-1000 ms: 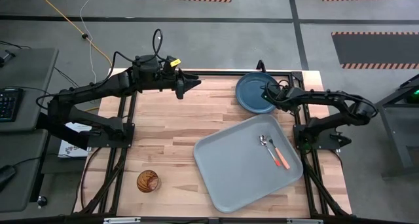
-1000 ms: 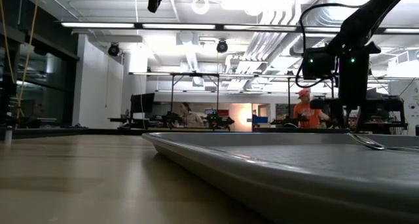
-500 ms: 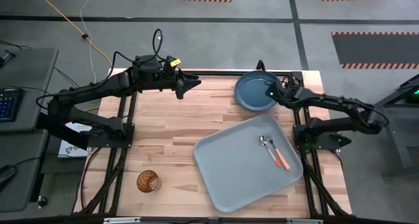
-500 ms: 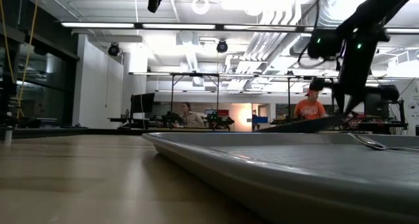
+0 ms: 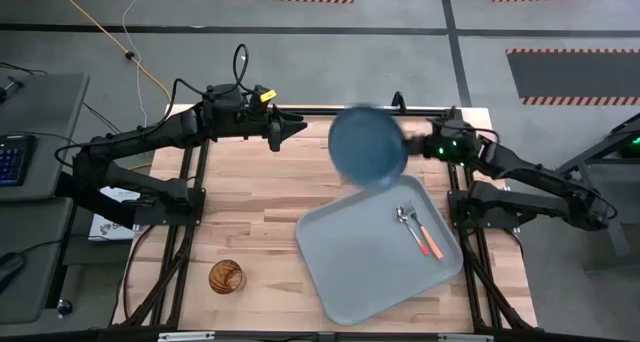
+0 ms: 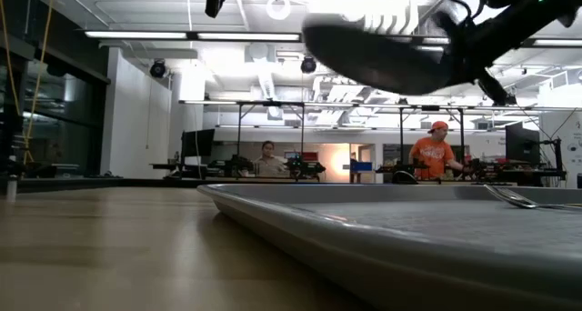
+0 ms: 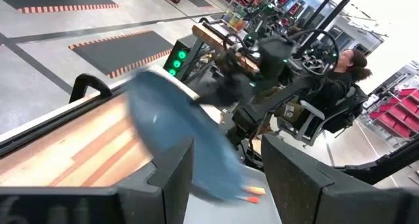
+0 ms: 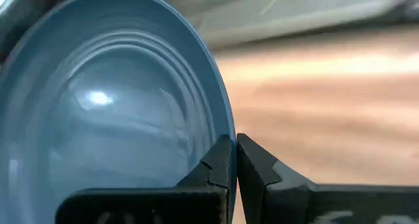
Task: Pick and place plate/cup/fork/spoon on tray
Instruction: Put the blue plate on the gray tray
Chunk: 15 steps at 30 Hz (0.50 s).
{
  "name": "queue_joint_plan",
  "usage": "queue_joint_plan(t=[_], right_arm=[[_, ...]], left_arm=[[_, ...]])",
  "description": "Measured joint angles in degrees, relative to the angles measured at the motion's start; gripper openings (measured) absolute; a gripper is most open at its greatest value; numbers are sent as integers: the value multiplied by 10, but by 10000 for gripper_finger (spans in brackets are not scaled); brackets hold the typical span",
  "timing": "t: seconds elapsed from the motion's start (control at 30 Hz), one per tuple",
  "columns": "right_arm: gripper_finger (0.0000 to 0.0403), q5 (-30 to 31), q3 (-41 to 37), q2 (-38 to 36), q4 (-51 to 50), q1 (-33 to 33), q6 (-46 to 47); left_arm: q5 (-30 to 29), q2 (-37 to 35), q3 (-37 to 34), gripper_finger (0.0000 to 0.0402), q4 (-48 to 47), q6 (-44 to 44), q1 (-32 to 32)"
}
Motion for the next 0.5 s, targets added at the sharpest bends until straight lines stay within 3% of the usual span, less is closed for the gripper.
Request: queue_joint_plan(t=[0.07,0.17,0.5], right_arm=[[1,-67,0,-12,-25,32,-10],[1,-113,0,-12,-73,101,-9],[0,-21,0,96,-74,388,123]], left_arm=[[0,0,0,170,0,0,0],[0,0,0,170,0,0,0],[-8,0,0,170,0,0,0]])
